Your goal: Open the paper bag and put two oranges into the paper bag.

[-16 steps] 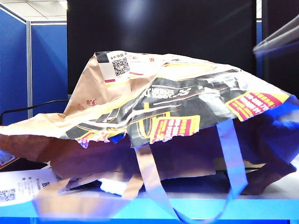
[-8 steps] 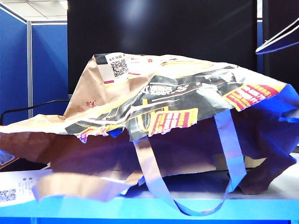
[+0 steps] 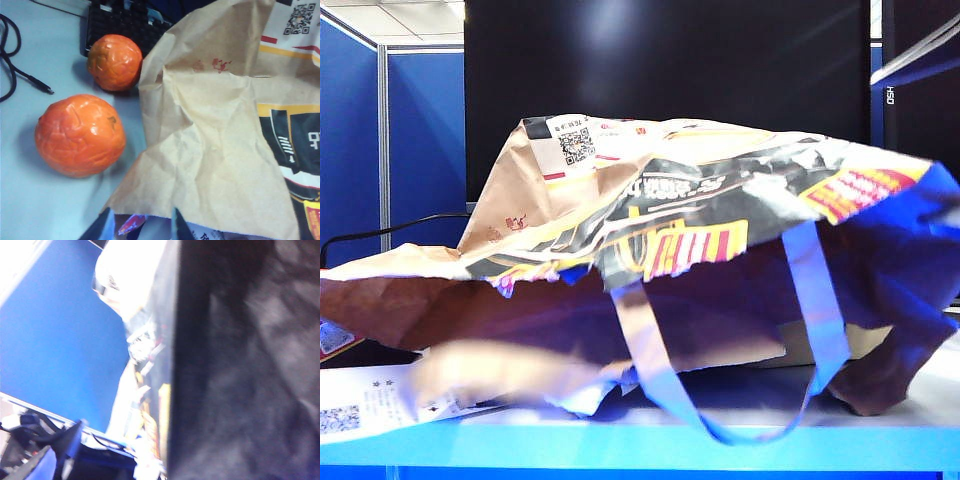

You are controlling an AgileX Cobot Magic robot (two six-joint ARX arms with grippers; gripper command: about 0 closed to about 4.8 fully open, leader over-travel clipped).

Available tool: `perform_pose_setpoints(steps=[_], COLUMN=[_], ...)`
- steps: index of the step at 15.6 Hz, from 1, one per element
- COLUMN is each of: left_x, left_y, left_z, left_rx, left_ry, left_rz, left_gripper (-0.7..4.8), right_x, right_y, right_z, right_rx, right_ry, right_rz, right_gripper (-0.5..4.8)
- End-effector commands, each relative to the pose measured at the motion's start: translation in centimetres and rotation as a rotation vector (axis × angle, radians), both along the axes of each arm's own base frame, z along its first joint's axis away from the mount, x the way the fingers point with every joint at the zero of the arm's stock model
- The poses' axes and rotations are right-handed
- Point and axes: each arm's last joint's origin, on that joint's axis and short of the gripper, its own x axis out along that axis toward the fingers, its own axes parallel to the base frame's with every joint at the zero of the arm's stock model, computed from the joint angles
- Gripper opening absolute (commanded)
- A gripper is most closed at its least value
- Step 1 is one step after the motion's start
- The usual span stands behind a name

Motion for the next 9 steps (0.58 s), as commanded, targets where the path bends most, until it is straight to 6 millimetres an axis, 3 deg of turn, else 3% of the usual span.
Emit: perform_pose_setpoints(steps=[1,2,4,5,7,9], left_x=[0.0,0.0,0.0,0.0,0.0,0.0], left_y=[0.0,0.0,0.0,0.0,0.0,0.0], left_z=[0.4,0.4,0.4,0.4,0.4,0.4], left_rx=[0.005,0.005,0.005,0.005,0.005,0.007], left_ry=[-0.022,-0.022,-0.023,-0.023,-0.023,-0.024], left_rz=[0.008,0.008,0.007,0.007,0.008,0.007], left_gripper=[1.57,1.57,1.57,1.57,1.57,1.57], right_x=[0.2,0.2,0.3,0.4,0.3,0.3], right_y=[-0.1,-0.2,-0.3,-0.4,-0.5,-0.5], right_z=[0.5,0.5,0.5,0.7,1.3,1.7], right_rx=[0.038,0.038,0.04,0.048,0.086,0.125], right_ry=[-0.056,-0.056,-0.059,-0.069,-0.118,-0.151], right_rz=[-0.064,-0.099,-0.165,-0.18,-0.202,-0.209], right_gripper=[2.11,2.06,1.33,1.29,-0.02,-0.01])
